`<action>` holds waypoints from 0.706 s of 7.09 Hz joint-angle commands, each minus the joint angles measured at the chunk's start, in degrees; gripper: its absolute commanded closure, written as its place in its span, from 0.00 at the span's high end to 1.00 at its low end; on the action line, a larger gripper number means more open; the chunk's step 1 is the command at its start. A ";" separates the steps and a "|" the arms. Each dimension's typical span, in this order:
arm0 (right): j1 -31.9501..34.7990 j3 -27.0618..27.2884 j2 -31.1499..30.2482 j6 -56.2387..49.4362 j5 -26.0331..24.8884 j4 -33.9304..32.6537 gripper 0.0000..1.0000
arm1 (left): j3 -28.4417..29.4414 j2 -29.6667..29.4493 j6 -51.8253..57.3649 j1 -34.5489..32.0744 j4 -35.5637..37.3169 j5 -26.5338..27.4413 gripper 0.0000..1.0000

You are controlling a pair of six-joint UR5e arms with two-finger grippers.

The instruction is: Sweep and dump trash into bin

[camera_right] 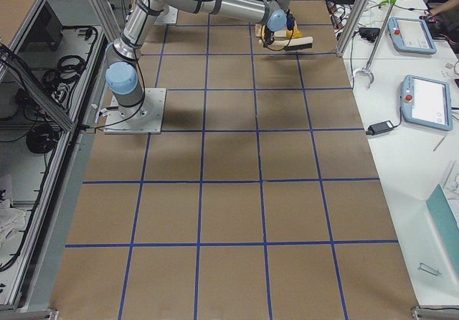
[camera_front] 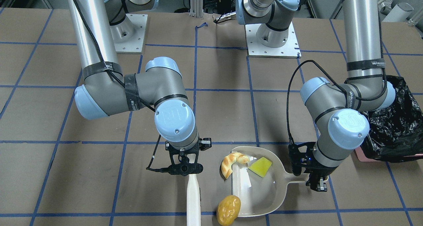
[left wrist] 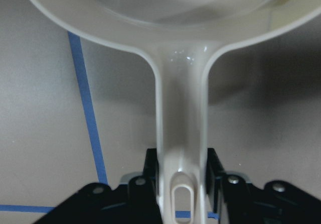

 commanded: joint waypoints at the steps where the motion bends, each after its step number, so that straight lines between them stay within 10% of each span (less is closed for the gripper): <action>1: 0.20 -0.03 0.73 0.63 0.46 -0.68 0.00 | 0.07 0.00 0.00 -0.09 -0.07 0.00 0.23; 5: 6.60 0.15 0.73 12.37 0.64 -0.68 0.00 | 0.07 0.00 0.00 -0.09 -0.07 0.00 0.23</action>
